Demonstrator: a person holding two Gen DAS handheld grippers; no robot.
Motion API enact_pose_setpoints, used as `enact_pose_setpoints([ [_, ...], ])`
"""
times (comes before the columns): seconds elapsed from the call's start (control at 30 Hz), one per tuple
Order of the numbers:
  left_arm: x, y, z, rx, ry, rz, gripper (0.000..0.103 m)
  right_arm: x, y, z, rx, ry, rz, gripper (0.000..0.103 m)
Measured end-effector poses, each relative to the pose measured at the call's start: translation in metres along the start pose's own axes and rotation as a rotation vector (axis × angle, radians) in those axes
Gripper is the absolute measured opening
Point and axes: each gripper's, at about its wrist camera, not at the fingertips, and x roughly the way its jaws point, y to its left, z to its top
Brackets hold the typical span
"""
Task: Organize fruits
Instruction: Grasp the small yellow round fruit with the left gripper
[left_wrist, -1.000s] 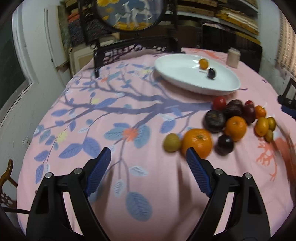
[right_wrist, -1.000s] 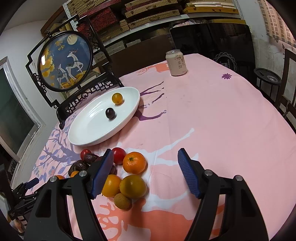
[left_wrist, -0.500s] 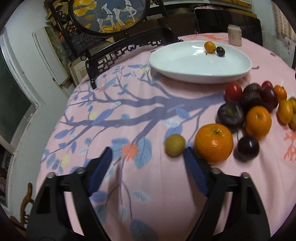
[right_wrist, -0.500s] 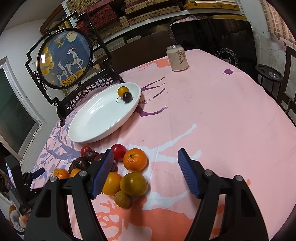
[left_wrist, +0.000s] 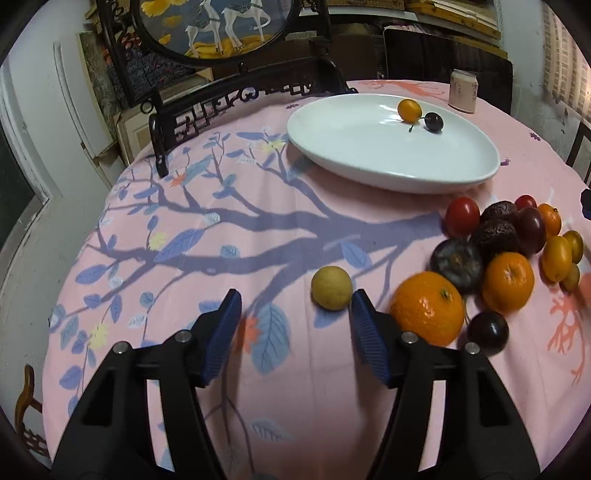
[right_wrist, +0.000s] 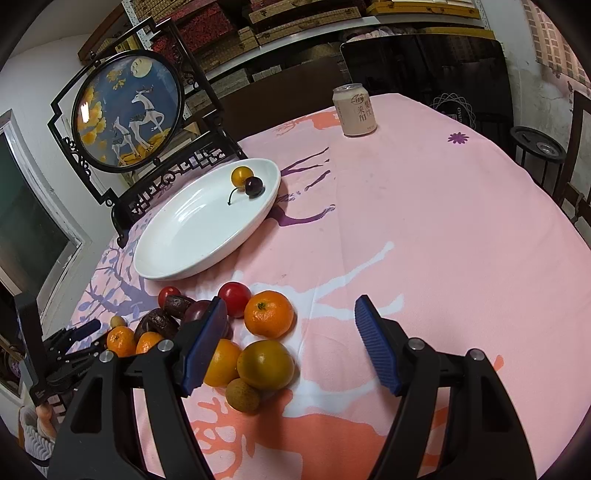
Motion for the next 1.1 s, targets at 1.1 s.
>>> enact_pose_setpoints([
  [1.1, -0.006, 0.003, 0.010, 0.002, -0.055, -0.047, 0.027, 0.005, 0.004, -0.007, -0.021, 0.054, 0.007, 0.072],
])
